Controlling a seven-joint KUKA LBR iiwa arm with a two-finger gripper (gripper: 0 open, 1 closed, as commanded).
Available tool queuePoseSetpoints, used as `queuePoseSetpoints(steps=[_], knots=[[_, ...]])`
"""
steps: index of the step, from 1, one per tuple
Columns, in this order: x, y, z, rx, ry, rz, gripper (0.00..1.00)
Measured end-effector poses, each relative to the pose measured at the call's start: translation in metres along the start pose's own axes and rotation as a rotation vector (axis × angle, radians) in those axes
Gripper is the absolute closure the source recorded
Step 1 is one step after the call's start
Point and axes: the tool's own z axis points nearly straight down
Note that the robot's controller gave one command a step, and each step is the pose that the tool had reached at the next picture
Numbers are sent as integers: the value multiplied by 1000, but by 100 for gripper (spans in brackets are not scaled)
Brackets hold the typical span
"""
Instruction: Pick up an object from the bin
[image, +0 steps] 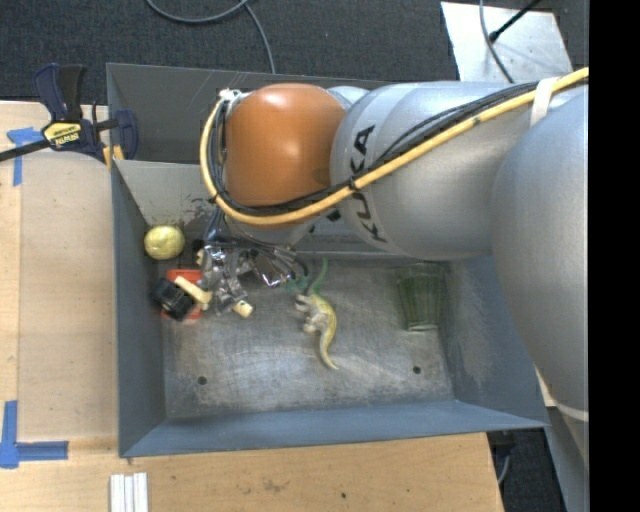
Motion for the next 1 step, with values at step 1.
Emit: queuePoseSetpoints(steps=[1], knots=[[-6,-20,-45,0,-6,60,100]])
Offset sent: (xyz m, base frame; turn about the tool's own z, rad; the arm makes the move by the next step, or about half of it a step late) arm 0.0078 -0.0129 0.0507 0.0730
